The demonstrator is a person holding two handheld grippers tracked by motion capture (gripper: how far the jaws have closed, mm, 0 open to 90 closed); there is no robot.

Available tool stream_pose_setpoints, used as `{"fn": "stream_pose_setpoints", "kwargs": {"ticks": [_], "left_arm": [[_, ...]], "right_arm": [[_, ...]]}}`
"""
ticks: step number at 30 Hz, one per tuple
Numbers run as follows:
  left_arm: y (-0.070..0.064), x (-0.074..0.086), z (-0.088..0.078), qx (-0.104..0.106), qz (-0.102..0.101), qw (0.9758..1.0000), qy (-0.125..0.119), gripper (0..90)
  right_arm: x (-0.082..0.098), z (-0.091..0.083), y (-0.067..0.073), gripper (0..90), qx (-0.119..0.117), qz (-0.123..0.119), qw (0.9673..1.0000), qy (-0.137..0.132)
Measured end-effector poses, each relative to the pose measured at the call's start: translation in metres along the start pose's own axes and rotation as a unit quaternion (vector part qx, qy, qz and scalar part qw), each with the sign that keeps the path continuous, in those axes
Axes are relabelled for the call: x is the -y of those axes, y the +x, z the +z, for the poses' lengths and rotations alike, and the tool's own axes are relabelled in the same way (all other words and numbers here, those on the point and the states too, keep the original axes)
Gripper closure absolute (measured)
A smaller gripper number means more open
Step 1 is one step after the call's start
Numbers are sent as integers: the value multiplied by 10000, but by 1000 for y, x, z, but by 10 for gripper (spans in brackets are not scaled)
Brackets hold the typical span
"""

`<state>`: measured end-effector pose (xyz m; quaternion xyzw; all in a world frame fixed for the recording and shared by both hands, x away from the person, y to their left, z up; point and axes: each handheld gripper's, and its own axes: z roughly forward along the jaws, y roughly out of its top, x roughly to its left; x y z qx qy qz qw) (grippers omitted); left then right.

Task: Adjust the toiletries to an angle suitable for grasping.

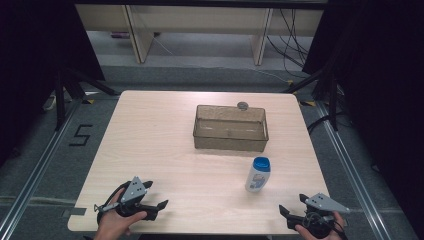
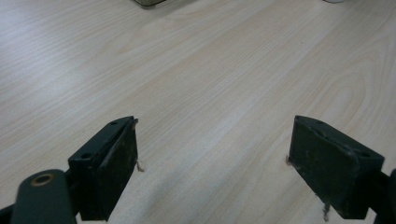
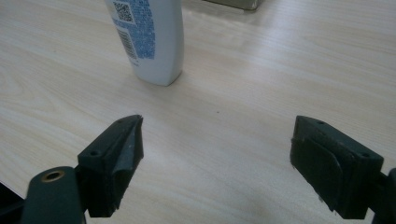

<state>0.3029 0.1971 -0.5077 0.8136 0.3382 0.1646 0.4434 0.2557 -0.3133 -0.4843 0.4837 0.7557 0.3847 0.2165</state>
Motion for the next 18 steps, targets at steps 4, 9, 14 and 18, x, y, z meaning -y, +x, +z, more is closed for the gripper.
{"fn": "stream_pose_setpoints", "kwargs": {"ticks": [4, 9, 14, 18], "left_arm": [[-1, 0, 2, 29, 15, 10000, 3, 153], [-1, 0, 1, -6, 29, 10000, 28, 153], [1, 0, 1, -37, 122, 9999, 82, 153], [2, 0, 1, -30, 122, 9999, 97, 153]], "right_arm": [[1, 2, 1, 175, -108, 59, 9999, 37], [0, 2, 1, 172, -131, 43, 9999, 5], [0, 2, 1, 170, -132, -33, 9999, -17], [-1, 2, 1, 168, -147, -13, 9999, -44]]}}
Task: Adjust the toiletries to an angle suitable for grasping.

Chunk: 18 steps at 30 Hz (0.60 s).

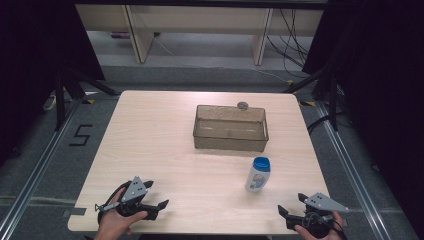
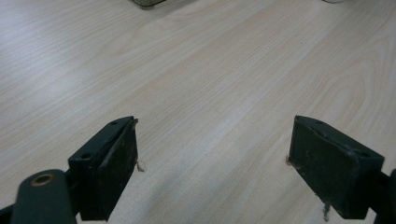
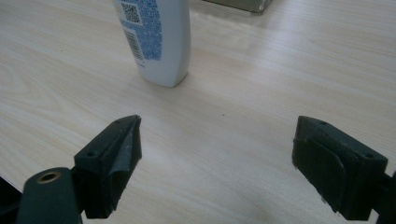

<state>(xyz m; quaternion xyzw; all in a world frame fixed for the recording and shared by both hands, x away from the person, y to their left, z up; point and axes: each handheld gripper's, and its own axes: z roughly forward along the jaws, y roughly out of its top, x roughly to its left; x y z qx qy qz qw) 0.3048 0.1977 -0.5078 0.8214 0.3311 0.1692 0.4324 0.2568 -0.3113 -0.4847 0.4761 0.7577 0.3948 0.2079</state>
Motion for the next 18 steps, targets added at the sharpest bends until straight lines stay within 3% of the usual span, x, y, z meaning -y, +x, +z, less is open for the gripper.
{"fn": "stream_pose_setpoints", "kwargs": {"ticks": [2, 5, 6, 7, 8, 13, 14, 16, 18], "left_arm": [[0, -1, -1, -9, 15, 10000, 27, 153], [-2, -1, 1, 55, -144, 9998, -129, 153], [-2, -1, 1, 50, -145, 9998, -121, 153], [-2, -1, 1, 54, -137, 9998, -126, 153], [-2, -1, 1, 30, -129, 9999, -105, 153], [-2, -1, 1, 10, -102, 9999, -74, 153], [0, -1, 0, -11, 38, 10000, 41, 153], [-2, -1, 1, 45, -108, 9999, -80, 153], [-2, -1, 1, 34, -77, 9999, -61, 153]], "right_arm": [[0, 0, -1, 164, 36, -142, 9999, -43], [-1, 1, 2, 163, -3, -14, 10000, 7], [-1, 1, 3, 161, -14, 33, 10000, 26], [-2, 2, -1, 159, 37, -188, 9998, -47], [-2, 2, 1, 159, -49, -79, 10000, -31], [-5, 5, 1, 159, -64, -207, 9997, -104], [-5, 5, 1, 159, -102, -193, 9997, -58], [-6, 6, 2, 159, -159, -195, 9997, -74], [-7, 7, 2, 159, -174, -205, 9995, -146]]}}
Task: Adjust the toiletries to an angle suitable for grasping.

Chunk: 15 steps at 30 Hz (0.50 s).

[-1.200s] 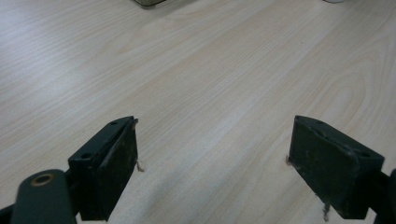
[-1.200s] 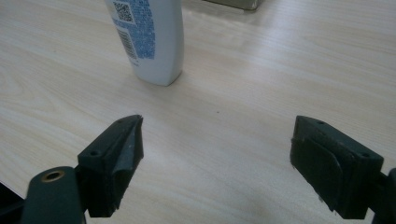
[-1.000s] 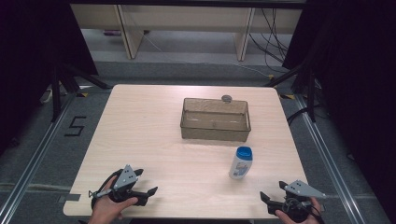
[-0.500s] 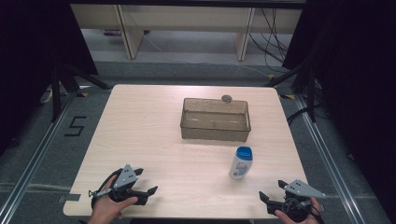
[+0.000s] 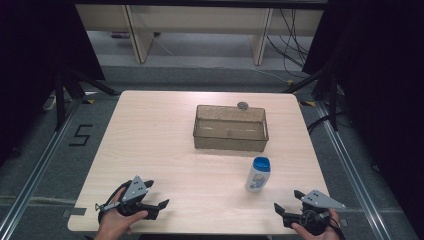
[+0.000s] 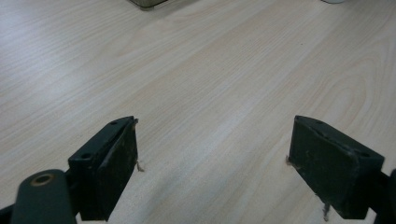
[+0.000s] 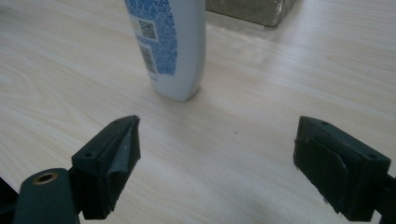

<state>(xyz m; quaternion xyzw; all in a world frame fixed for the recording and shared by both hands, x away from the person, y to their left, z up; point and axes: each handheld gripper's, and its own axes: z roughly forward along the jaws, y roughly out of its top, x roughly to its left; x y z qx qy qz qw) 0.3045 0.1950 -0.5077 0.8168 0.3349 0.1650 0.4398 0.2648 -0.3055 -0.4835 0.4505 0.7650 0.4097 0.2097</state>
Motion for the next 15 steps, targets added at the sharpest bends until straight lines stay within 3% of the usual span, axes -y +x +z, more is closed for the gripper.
{"fn": "stream_pose_setpoints", "kwargs": {"ticks": [4, 8, 9, 12, 13, 15], "left_arm": [[1, 0, 0, 19, 76, 9999, 91, 153], [0, 0, 1, 17, 6, 10000, 45, 152], [2, 0, 0, -13, 106, 9999, 126, 153], [-1, 0, 2, 31, -9, 10000, 23, 152], [1, 0, 1, -47, 117, 9998, 122, 153], [2, 0, 1, -34, 145, 9998, 151, 153]], "right_arm": [[-1, 2, 1, 159, -27, -4, 10000, -13], [-3, 3, 1, 159, -80, -17, 9999, -66], [-3, 3, 0, 159, -91, -50, 9999, -61], [-6, 5, -2, 159, -105, -43, 9999, -125], [-7, 6, -3, 159, -137, -49, 9998, -156], [-8, 7, -4, 158, -159, -108, 9998, -94]]}}
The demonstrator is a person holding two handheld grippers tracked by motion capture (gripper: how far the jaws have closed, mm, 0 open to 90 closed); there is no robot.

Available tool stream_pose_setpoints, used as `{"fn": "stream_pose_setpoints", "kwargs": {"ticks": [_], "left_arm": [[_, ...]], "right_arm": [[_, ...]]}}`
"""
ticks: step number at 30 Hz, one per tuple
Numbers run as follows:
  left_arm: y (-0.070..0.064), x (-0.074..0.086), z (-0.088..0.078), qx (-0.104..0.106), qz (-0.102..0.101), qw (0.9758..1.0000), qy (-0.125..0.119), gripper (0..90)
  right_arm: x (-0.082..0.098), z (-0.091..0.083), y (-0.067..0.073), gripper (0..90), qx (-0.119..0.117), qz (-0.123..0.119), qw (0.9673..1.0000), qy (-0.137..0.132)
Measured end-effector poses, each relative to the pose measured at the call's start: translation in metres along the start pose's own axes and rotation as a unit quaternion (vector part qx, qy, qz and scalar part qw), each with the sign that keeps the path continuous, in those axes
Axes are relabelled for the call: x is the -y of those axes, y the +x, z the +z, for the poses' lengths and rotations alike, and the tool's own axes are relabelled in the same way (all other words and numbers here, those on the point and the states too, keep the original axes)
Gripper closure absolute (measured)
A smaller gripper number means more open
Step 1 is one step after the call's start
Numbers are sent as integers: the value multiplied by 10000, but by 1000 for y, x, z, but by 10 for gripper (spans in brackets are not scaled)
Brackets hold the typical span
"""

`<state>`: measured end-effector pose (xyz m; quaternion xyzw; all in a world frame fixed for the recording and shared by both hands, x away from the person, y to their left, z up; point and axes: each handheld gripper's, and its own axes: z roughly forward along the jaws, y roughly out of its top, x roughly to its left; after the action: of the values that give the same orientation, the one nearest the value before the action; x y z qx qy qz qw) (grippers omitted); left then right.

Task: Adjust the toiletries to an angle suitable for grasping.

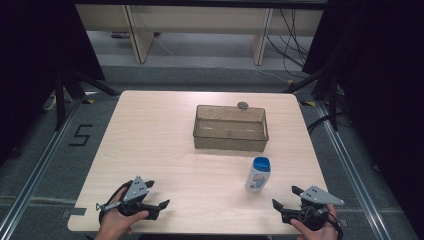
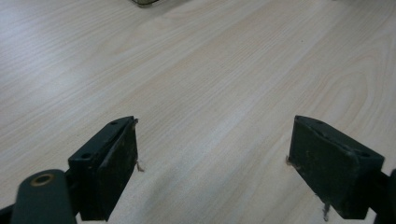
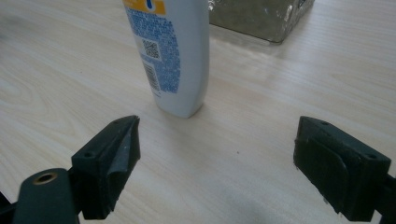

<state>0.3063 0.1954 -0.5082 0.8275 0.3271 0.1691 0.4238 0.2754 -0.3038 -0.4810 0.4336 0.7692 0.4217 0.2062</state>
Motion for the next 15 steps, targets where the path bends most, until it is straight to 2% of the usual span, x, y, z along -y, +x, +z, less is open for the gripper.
{"fn": "stream_pose_setpoints", "kwargs": {"ticks": [1, 5, 6, 7, 8, 11, 13, 15], "left_arm": [[-3, 0, 1, 51, -164, 9998, -126, 153], [-3, 0, 1, 35, -152, 9998, -91, 153], [-3, 0, 1, 37, -164, 9998, -112, 152], [0, 0, 1, -50, -7, 10000, -17, 152], [0, 0, 1, -48, 17, 10000, 4, 153], [0, 0, 1, -48, 14, 10000, -2, 153], [0, 0, -1, 26, -23, 10000, 35, 153], [0, 0, 0, -3, -28, 10000, 27, 153]], "right_arm": [[0, 1, 0, 158, 4, -7, 10000, -21], [-3, 4, -3, 158, -130, -29, 9999, -68], [-4, 4, -4, 158, -56, -90, 9999, -125], [-5, 4, -3, 158, -115, 1, 9999, -117], [-6, 6, -5, 158, -134, -64, 9997, -178], [-9, 8, -6, 158, -210, -23, 9997, -158], [-11, 11, -7, 158, -262, -107, 9993, -255], [-13, 14, -8, 158, -290, -125, 9992, -245]]}}
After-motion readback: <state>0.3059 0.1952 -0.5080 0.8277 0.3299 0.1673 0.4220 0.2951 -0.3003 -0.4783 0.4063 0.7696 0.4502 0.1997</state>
